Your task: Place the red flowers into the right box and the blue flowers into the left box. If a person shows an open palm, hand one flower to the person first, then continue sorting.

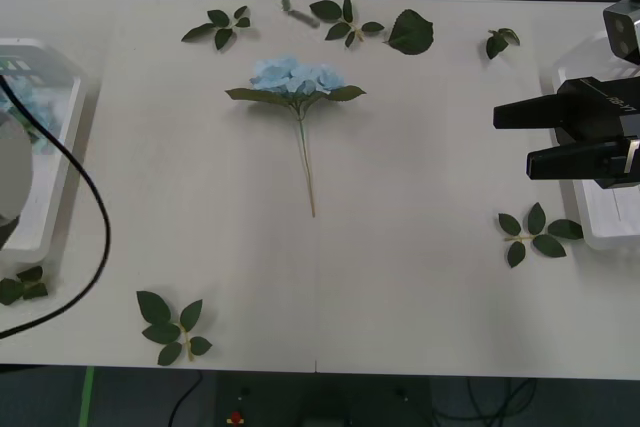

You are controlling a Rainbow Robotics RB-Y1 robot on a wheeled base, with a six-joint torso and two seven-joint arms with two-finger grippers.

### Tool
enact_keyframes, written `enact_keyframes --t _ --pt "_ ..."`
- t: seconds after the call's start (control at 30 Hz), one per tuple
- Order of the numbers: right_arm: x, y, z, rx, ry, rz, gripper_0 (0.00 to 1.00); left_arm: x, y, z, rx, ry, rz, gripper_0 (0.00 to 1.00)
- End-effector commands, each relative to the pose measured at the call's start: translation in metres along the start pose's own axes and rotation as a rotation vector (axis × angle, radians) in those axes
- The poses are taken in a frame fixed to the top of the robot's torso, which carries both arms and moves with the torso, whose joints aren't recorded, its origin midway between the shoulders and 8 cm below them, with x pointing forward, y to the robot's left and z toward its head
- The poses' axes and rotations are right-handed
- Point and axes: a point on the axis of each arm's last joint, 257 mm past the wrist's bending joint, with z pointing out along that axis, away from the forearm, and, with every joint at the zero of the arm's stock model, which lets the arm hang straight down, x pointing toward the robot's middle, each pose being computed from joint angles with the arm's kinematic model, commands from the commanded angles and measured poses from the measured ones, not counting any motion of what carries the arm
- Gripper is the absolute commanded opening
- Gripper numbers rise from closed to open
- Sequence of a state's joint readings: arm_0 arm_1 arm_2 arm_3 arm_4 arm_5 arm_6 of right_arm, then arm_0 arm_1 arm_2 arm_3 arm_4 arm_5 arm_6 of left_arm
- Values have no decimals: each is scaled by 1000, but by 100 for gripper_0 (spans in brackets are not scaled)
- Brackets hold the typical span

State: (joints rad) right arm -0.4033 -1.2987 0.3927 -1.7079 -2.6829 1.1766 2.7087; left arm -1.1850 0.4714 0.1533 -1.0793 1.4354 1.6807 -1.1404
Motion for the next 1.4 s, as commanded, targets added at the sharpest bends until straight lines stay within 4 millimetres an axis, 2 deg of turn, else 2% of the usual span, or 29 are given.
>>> enact_keyframes --t 0.03,0.17,0.4,0.6,0.73,0.9,1.0,1.4 --pt "-19 9 5 -33 -29 -34 100 1 -73 33 165 -21 284 0" --pt "-19 9 5 -32 -30 -34 100 -4 -89 63 215 -75 421 0" --pt "-19 8 5 -27 -29 -36 100 -16 -96 90 212 -174 626 0" --pt "-27 -1 5 7 -48 113 100 -26 -95 111 177 -287 802 0" --pt "-41 -16 5 57 -87 249 100 -26 -102 126 199 -356 891 0" --pt "-56 -29 3 102 -132 352 100 -9 -116 138 307 -368 884 0" --pt "-66 -36 6 117 -167 358 100 -3 -120 140 346 -361 861 0" --pt "-96 -54 29 138 -256 343 100 3 -124 145 372 -353 850 0"
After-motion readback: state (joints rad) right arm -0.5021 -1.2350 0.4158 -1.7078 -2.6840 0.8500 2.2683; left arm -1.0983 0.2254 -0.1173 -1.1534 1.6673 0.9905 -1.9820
